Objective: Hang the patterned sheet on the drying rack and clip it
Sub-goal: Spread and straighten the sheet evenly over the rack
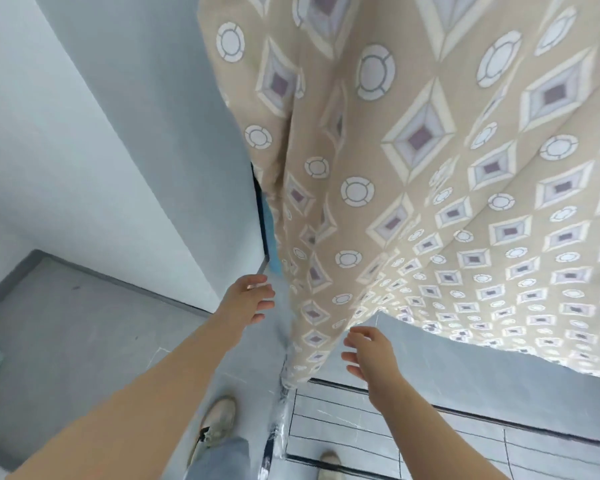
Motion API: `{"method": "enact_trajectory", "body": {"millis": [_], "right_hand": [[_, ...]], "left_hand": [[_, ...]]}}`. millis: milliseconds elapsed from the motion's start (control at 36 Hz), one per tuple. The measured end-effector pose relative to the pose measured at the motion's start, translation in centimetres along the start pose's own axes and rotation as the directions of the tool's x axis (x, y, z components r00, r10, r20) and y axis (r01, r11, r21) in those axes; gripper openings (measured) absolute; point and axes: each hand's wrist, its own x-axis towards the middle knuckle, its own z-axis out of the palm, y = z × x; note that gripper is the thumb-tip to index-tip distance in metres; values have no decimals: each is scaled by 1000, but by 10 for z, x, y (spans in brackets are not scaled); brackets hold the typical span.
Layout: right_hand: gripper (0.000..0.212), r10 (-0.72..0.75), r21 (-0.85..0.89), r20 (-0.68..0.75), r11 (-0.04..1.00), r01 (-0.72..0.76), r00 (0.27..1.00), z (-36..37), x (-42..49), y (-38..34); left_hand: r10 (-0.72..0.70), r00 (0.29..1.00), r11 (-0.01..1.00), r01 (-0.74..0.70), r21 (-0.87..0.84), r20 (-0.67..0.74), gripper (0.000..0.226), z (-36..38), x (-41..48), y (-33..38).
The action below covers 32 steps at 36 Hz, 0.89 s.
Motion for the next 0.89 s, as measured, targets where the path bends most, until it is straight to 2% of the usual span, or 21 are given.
{"method": "enact_trajectory", "body": {"millis": [83,222,278,361,417,472,556,611,667,778,833,889], "right_hand": [[15,-8,82,-127,996,19,992,11,3,-9],[17,49,201,-294,980,12,955,39,-4,-8],[18,78,230,-335,973,2,939,51,-10,-5],[17,105,275,-397,961,9,912,64,-19,-1],[15,122,310,-430,950,20,894,70,-26,2],[16,130,328,-446,944,27,886,75,-32,5],[16,148,346,-459,938,23,876,84,-39,8],[14,153,360,-462,933,27,873,90,-44,9],[10,149,365,-470,930,38,870,95,-48,12],[9,73,278,-524,956,89,848,110,-60,16],[17,-48,111,-561,985,132,827,122,-68,16],[26,-216,-83,-548,975,204,808,138,-77,13]], "left_hand": [[6,1000,999,-6,33,7,20,-6,25,15],[-3,982,998,-9,65,188,21,-20,62,42],[15,963,1000,-21,19,268,39,-20,72,56],[69,894,997,-41,-72,442,47,-14,76,83],[107,843,993,-118,-14,528,51,-11,74,97],[115,805,964,-231,128,582,59,-12,72,103],[76,745,864,-380,329,663,40,-20,63,105],[87,737,852,-404,334,670,35,-31,60,100],[127,748,879,-389,275,651,28,-44,58,94],[196,797,878,-401,259,572,19,-57,49,86],[230,776,866,-438,241,587,19,-58,38,85],[210,719,879,-435,193,662,19,-60,26,88]]}}
